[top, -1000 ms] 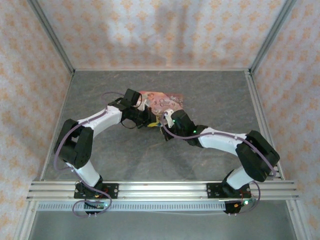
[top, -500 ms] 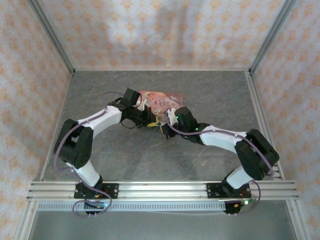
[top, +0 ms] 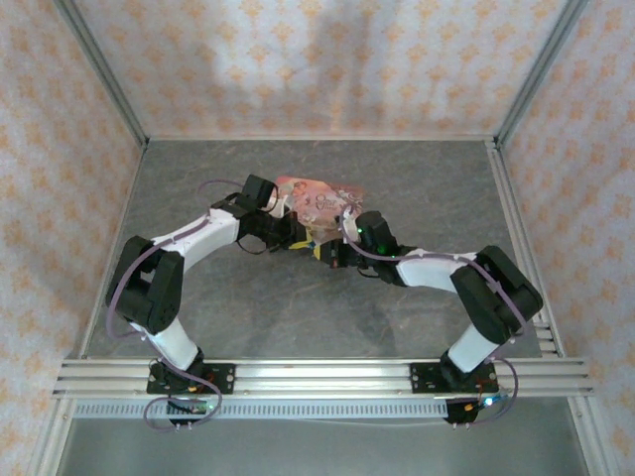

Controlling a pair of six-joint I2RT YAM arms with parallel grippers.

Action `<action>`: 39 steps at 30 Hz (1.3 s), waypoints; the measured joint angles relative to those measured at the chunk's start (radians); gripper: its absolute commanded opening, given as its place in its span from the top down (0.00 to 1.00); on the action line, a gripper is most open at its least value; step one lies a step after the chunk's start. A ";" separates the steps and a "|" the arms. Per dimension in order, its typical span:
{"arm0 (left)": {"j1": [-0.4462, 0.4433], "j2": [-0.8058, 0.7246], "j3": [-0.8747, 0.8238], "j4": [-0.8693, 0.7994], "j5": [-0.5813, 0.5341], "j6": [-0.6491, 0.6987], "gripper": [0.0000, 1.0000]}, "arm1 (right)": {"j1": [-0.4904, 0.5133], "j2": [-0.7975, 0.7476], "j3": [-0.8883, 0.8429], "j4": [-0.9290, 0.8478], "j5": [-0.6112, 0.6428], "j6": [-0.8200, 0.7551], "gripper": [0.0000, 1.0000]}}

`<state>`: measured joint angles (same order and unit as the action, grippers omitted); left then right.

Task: Unlock the padlock with the key

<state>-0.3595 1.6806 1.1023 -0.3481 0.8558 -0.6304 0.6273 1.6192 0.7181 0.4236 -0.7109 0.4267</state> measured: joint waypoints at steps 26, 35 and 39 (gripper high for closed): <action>-0.014 -0.010 0.000 0.009 0.049 0.003 1.00 | 0.043 -0.120 -0.011 -0.156 0.134 -0.184 0.60; -0.014 -0.010 0.000 0.009 0.050 0.003 1.00 | 0.109 -0.121 0.015 -0.230 0.235 -0.265 0.62; -0.013 -0.010 0.000 0.009 0.051 0.003 1.00 | 0.119 -0.121 0.048 -0.261 0.275 -0.289 0.70</action>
<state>-0.3729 1.6707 1.1027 -0.3389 0.9066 -0.6277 0.7460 1.4982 0.7666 0.1631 -0.4358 0.1375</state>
